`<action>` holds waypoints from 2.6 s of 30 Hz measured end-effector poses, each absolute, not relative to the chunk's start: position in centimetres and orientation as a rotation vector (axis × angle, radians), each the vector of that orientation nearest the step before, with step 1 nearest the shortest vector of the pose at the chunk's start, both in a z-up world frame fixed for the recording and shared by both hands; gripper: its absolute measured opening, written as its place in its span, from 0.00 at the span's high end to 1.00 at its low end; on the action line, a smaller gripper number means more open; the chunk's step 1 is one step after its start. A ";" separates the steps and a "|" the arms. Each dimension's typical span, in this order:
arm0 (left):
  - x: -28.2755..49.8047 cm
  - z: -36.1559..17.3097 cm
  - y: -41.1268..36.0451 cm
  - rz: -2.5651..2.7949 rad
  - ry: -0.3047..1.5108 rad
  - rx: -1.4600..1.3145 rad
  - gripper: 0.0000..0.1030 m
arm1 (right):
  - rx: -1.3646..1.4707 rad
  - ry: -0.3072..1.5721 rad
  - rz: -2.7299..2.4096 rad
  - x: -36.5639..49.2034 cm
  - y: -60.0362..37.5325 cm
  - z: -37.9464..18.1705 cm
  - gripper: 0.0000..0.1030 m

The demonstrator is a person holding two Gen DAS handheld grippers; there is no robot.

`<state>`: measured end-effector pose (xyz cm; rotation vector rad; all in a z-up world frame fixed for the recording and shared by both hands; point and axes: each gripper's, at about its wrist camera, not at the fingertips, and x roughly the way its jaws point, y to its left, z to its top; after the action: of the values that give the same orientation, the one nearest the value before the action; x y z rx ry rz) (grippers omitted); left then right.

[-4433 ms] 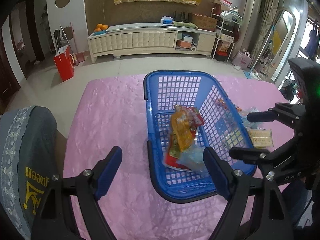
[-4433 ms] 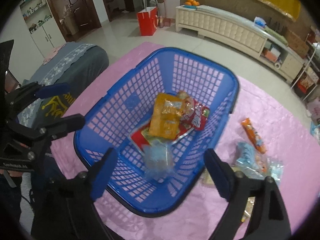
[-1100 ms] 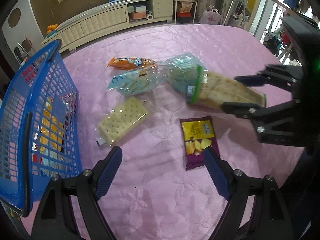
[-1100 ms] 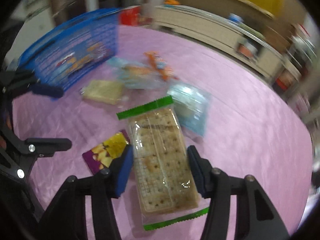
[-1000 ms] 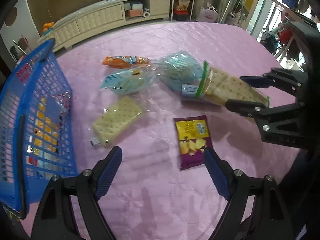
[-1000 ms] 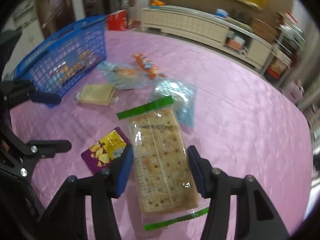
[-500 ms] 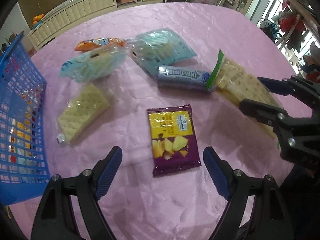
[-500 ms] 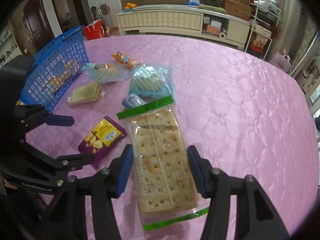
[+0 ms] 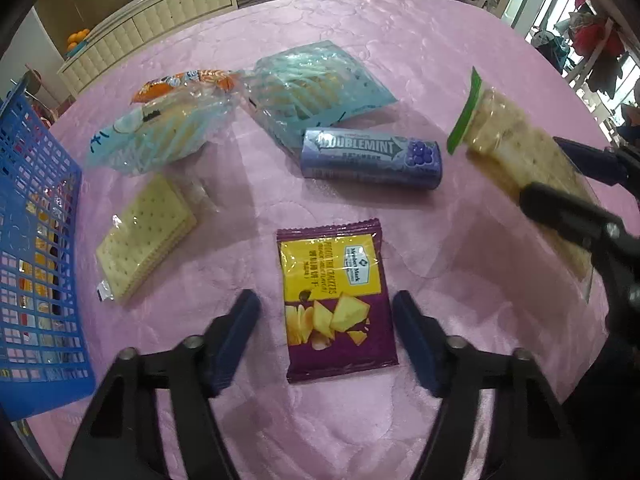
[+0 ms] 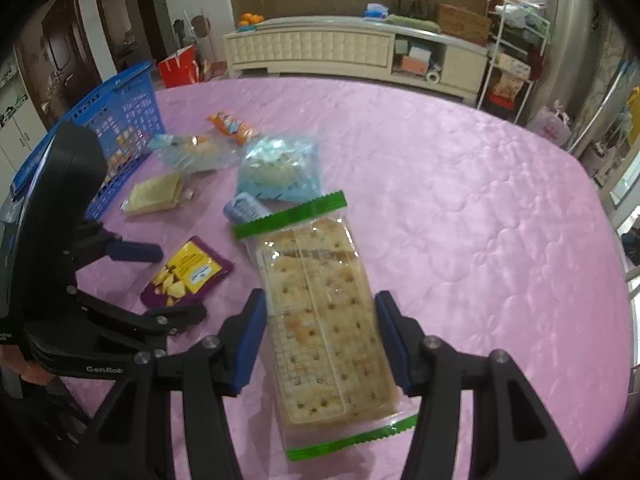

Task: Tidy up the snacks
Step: 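Grasp the purple-and-yellow chip bag with the left tool while the right tool holds the crackers, then carry both packs over the basket and open the left tool to drop the chip bag, then lower the cracker pack into the basket and open the right tool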

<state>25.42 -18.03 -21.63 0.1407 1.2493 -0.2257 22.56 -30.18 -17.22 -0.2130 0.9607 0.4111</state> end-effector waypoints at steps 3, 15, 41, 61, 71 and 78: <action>25.3 -21.4 -18.2 -0.225 1.245 0.129 0.55 | -0.191 0.975 0.407 22.9 -30.8 -17.4 0.43; 23.4 -17.1 -16.3 -0.227 1.154 0.039 0.56 | -0.154 0.966 0.458 22.8 -29.5 -15.4 0.43; 15.2 -4.8 3.9 -0.092 0.876 0.059 0.56 | -0.326 0.755 0.664 17.0 -10.9 -4.7 0.43; 16.3 -3.9 13.1 -0.015 0.864 0.051 0.56 | -0.442 0.770 0.735 17.4 -0.9 -5.3 0.43; 20.6 -5.2 14.6 -0.044 0.886 0.040 0.56 | -0.470 0.787 0.710 20.0 0.5 -5.9 0.43; 22.8 -6.2 14.2 -0.038 0.871 0.167 0.22 | -0.468 0.809 0.681 21.3 0.7 -6.5 0.43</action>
<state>22.79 14.21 -6.18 0.1673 0.8711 -0.0379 21.30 0.69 -6.47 -0.4684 0.8093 0.6809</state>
